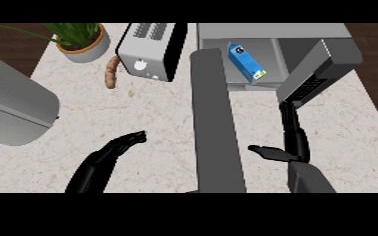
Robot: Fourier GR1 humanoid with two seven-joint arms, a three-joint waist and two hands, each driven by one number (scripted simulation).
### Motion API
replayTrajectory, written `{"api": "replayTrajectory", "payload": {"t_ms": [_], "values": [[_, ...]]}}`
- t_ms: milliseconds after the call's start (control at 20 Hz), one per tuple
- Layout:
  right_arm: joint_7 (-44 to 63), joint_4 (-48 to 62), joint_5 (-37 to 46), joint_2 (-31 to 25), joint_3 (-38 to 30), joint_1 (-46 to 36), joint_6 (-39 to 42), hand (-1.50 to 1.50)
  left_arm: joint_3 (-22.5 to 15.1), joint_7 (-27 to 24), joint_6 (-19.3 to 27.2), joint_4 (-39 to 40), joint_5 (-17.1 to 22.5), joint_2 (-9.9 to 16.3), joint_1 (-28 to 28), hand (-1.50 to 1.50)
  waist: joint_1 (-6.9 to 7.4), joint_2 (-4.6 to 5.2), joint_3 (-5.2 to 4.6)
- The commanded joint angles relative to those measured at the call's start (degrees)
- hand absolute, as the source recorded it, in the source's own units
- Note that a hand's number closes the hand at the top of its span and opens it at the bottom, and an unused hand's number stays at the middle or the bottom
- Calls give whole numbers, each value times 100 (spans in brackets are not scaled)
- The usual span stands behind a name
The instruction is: Pick up the milk, place it into the microwave and close the microwave
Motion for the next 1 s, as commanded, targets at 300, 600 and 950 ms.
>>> {"api": "replayTrajectory", "payload": {"t_ms": [300,600,950], "values": [[13,-2004,-336,94,396,1484,977,-150,-548,-20,-21,530,-1039,218,-140,150,-82,-31,-13],[534,-3553,-463,135,749,2410,1014,-150,-1248,78,-46,970,-1899,159,-668,150,-135,-33,-18],[1340,-5804,-1017,-138,797,3969,1318,-150,-1701,-89,4,1989,-2216,-541,-1087,150,-47,7,-8]]}}
